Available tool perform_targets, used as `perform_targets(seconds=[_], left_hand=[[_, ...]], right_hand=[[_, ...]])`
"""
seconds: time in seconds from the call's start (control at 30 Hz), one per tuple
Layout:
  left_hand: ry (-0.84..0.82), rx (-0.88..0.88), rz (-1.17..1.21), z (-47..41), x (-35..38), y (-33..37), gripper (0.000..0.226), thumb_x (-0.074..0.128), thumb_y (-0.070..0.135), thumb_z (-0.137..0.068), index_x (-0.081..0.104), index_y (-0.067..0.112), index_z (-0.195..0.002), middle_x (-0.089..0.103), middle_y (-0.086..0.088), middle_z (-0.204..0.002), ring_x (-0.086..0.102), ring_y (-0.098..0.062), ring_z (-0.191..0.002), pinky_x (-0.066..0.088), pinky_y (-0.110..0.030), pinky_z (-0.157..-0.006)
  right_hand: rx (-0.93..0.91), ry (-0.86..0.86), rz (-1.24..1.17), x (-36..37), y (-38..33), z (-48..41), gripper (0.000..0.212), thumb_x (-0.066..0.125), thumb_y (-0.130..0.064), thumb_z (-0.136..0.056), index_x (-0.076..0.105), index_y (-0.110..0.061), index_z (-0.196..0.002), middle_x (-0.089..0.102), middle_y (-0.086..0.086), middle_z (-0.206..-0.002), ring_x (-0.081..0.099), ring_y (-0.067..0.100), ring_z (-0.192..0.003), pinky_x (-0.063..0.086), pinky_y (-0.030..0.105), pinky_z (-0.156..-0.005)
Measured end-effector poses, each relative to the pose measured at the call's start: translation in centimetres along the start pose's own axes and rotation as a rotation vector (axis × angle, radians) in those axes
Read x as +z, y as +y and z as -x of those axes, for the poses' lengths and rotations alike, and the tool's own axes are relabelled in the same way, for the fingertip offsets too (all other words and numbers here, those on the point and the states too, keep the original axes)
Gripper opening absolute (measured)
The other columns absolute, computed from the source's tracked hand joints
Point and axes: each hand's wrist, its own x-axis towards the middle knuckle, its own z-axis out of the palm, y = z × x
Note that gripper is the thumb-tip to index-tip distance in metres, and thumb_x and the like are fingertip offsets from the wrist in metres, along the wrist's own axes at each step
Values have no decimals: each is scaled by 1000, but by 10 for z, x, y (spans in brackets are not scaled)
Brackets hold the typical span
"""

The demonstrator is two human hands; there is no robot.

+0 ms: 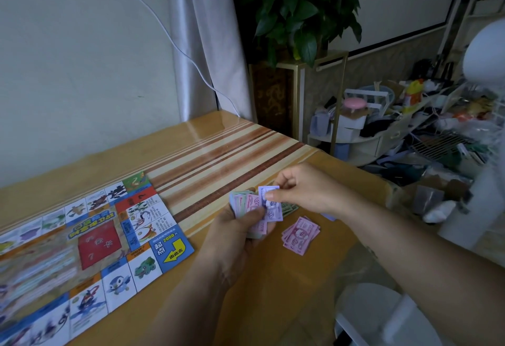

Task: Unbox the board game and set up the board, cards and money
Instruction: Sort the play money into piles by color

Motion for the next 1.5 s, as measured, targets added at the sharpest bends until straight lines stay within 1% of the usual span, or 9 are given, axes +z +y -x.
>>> perform_targets(seconds=[0.27, 0.43, 0.57, 0.73, 0.83, 1.0, 1.2, 1.4, 1.5], left_hand=[[27, -69, 200, -1, 4, 1, 20, 49, 1, -93, 60, -1, -110, 71, -18, -95, 70, -21, -80, 60, -28, -61], [58, -151, 274, -3, 13, -4, 24, 49, 0, -93, 54, -2, -117, 68, -20, -99, 67, -24, -88, 60, -34, -61], [55, -199, 285, 0, 17, -6, 18, 41, -4, -94, 54, 3, -103, 67, -22, -94, 65, -26, -88, 58, -37, -65], [-10, -159, 229, 1, 10, -10, 27, 40, -7, -95, 53, 6, -114, 71, -21, -91, 71, -25, -81, 60, -33, -63], [-61, -124, 148, 4, 11, -9, 31, 44, -10, -92, 57, 9, -113, 69, -18, -95, 67, -24, -84, 59, -32, -65], [-90, -36, -54, 9, 14, -9, 26, 52, -4, -89, 60, 6, -111, 71, -8, -78, 68, -14, -68, 58, -23, -58], [-48, -47, 86, 14, 7, -4, 20, 48, 1, -93, 59, 9, -107, 73, -12, -80, 71, -18, -69, 59, -27, -58], [85, -28, 202, 8, -5, -1, 21, 47, -5, -93, 57, 7, -106, 70, -19, -93, 71, -22, -74, 58, -27, -54], [96, -31, 171, 8, -5, -3, 22, 49, -7, -91, 58, 7, -104, 70, -17, -89, 71, -18, -66, 57, -24, -52]], right_hand=[[72, 319, 56, -35, 32, 15, 18, 62, -20, -90, 63, -19, -108, 67, -2, -91, 61, 5, -79, 46, 20, -62], [176, 546, 249, -30, 73, 29, 8, 62, -20, -88, 60, -28, -90, 66, -5, -79, 62, 14, -73, 51, 32, -65], [219, 594, 431, -19, 91, 37, 6, 67, -26, -84, 65, -23, -88, 54, -13, -71, 61, 18, -79, 49, 37, -73], [133, 640, 501, -18, 74, 36, 11, 70, -34, -82, 65, -27, -90, 45, -14, -79, 55, 16, -88, 46, 39, -82], [10, 528, 210, -11, 45, 35, 14, 65, -39, -85, 63, -26, -88, 57, -14, -80, 58, 7, -79, 45, 22, -65], [35, 140, 7, 4, 11, 32, 20, 72, -42, -79, 64, -24, -80, 67, -7, -79, 62, 5, -74, 47, 21, -65], [42, 130, -45, 5, 15, 30, 8, 72, -28, -82, 65, -27, -79, 69, -9, -77, 62, -4, -66, 43, 9, -58], [71, 183, 81, 7, 34, 37, 11, 70, -22, -84, 62, -27, -90, 70, -6, -72, 66, 8, -70, 55, 34, -73], [69, 216, 339, 17, 45, 42, 12, 72, -27, -81, 62, -28, -89, 54, -12, -64, 52, -1, -63, 50, 33, -74]])
